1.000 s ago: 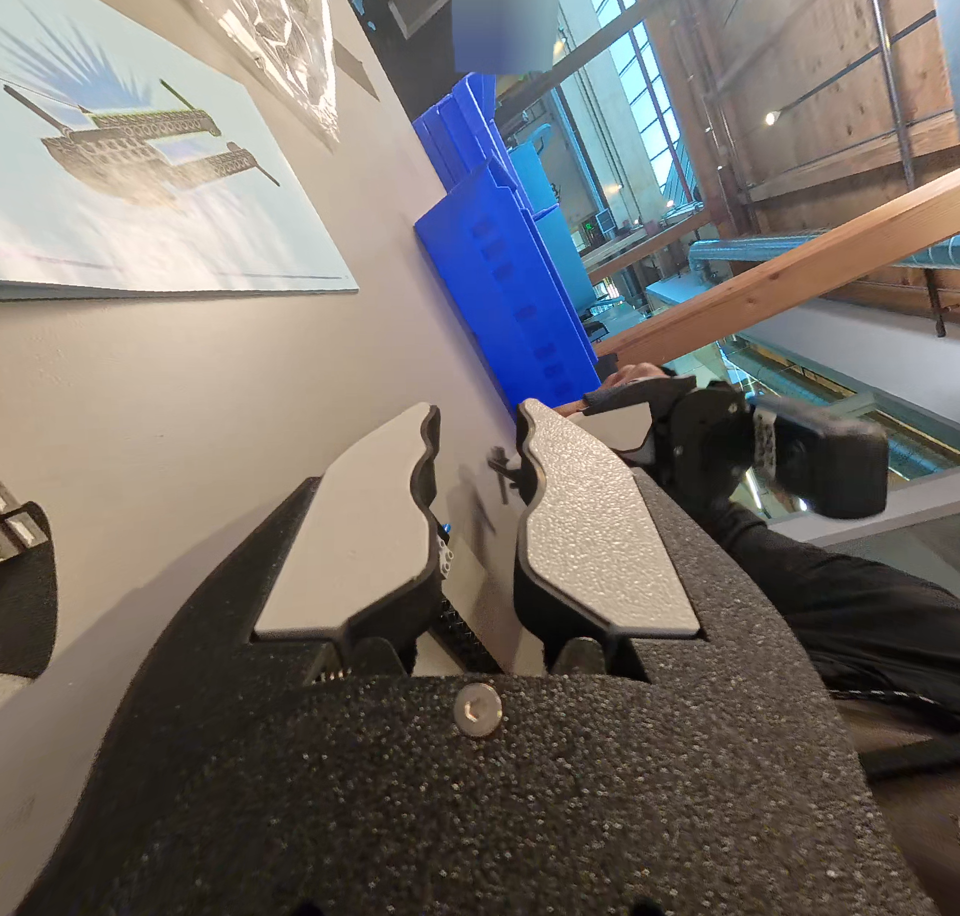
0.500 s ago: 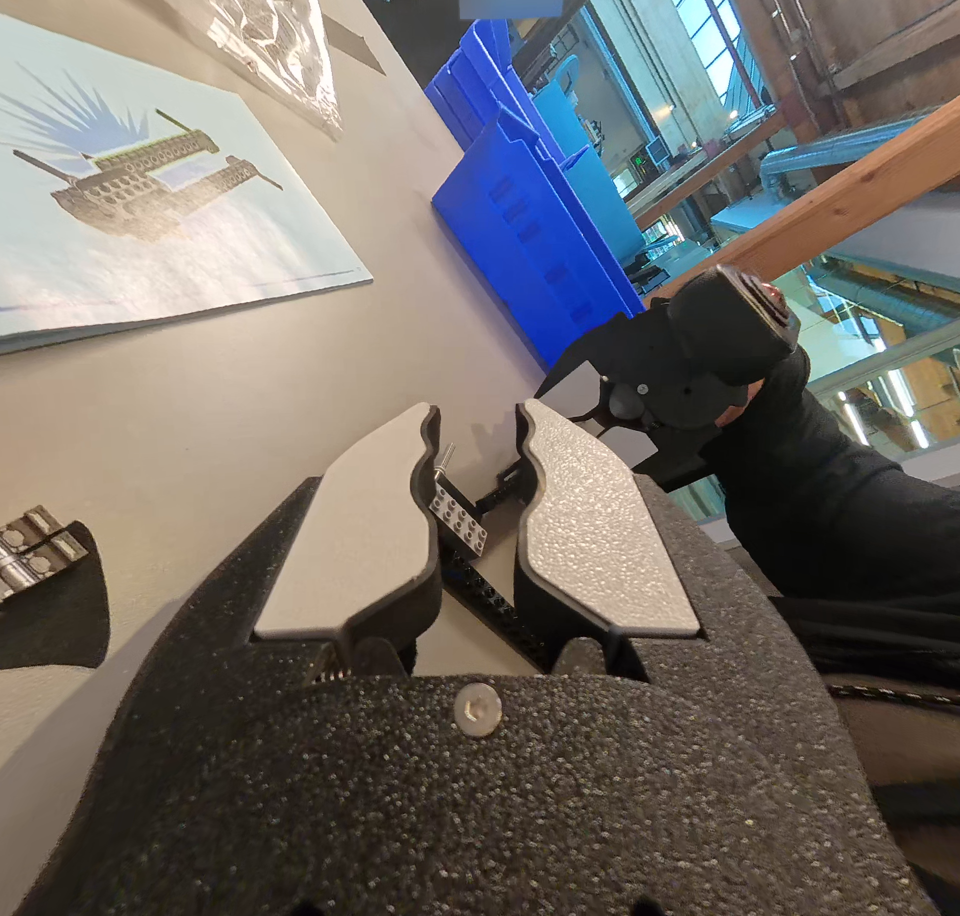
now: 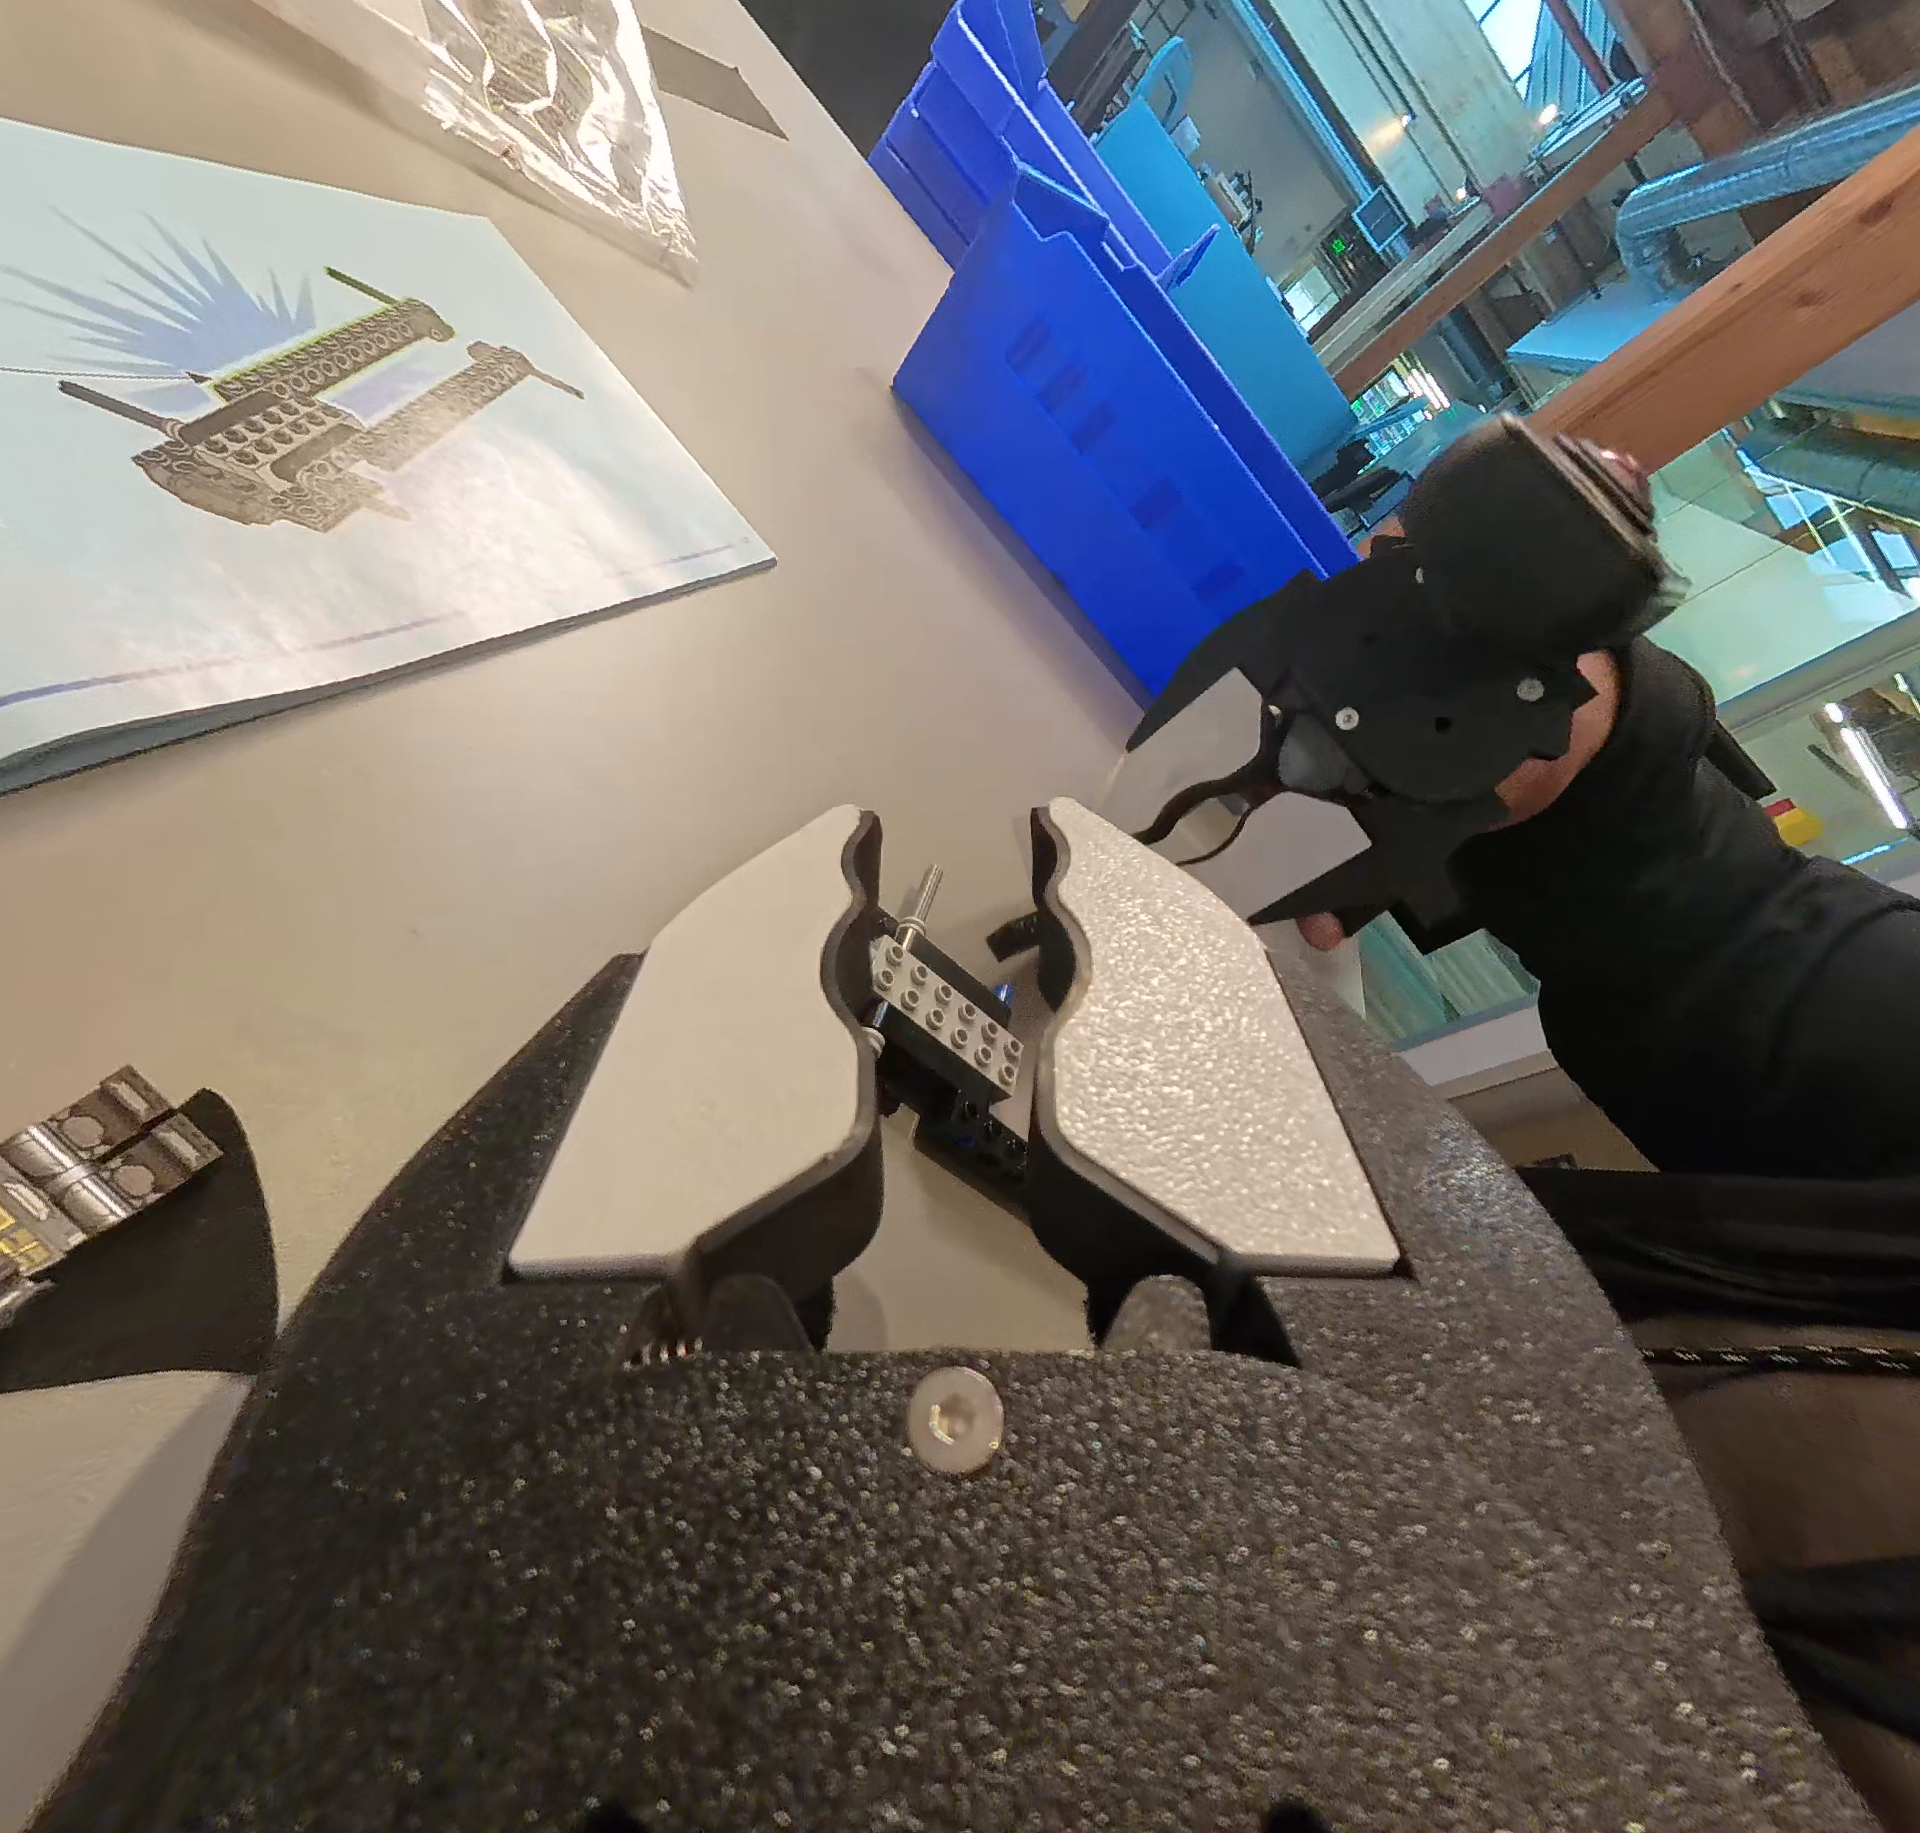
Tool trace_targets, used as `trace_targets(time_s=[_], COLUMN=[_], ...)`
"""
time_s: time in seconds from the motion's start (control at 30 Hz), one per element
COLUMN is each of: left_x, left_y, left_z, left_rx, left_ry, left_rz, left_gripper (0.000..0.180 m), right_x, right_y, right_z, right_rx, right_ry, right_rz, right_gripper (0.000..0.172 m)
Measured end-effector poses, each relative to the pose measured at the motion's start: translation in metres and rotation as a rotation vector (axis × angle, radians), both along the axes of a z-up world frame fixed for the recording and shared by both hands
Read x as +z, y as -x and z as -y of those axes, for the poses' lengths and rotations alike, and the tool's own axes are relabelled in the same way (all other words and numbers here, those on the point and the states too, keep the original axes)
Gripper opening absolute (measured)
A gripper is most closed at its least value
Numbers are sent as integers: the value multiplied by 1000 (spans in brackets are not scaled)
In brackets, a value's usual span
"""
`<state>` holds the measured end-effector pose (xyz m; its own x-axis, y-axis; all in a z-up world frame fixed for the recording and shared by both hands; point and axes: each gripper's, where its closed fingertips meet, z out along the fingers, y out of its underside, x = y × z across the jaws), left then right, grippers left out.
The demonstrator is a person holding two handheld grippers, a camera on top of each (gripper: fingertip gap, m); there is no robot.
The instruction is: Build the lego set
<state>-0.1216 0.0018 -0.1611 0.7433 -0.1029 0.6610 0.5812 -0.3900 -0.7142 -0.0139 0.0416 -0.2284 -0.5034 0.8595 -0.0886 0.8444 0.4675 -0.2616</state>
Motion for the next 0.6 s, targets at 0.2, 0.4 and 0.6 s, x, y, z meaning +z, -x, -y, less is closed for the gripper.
trace_targets(time_s=[0.2, 0.4, 0.6], left_x=[-1, 1, -3], left_y=[0, 3, -5], left_z=[0, 6, 16], left_rx=[-5, 15, -58], left_ry=[6, 2, 50], left_rz=[-12, -85, -253], left_gripper=[28, 28, 28], right_x=[1, 7, 3], right_y=[-4, -2, -9], right_z=[-9, -15, -2], right_rx=[-104, -67, 28], right_ry=[34, 20, 100], right_rz=[7, -24, 67], right_gripper=[19, 35, 26])
